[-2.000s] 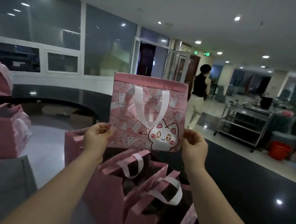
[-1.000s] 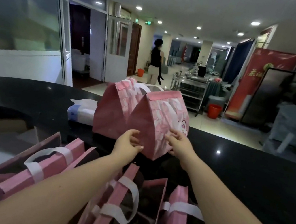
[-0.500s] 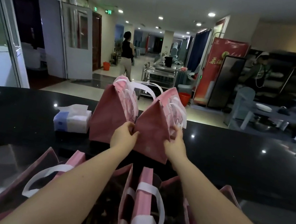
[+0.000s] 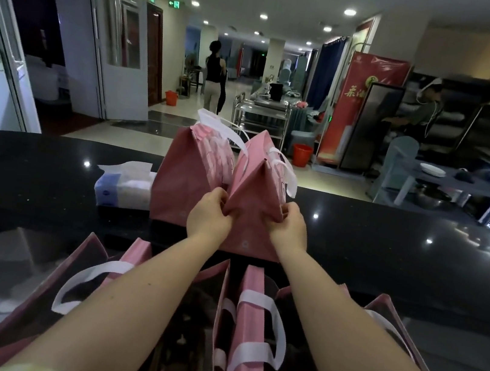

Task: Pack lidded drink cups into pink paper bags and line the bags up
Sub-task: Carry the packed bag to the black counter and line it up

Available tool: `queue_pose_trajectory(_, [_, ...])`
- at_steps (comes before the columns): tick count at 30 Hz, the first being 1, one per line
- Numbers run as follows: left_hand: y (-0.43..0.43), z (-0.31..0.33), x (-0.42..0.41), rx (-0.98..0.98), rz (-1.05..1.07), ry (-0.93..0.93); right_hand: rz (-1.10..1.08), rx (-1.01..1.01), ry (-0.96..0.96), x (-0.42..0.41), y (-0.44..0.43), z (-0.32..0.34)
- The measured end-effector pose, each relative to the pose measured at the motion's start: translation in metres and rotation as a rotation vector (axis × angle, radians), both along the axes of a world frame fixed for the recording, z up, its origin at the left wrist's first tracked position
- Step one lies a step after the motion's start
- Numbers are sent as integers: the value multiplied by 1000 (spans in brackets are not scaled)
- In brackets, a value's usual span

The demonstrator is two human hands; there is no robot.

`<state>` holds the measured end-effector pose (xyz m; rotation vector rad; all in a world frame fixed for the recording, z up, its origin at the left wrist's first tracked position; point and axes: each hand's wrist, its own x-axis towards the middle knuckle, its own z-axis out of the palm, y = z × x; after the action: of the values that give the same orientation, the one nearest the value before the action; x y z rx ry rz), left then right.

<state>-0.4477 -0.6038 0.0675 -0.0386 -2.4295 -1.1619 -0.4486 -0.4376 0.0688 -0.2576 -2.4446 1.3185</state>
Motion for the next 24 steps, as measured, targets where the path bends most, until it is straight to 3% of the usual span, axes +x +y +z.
queue_pose_trajectory(5, [-15, -18, 7, 15, -41, -117, 119, 70, -102, 11, 12, -11])
queue_pose_trajectory(12, [-25, -7, -3, 34, 27, -145, 85, 155, -34, 6, -13, -4])
queue_pose_trajectory(24, [-27, -16, 11, 92, 48, -159, 206, 55, -129, 15, 5, -16])
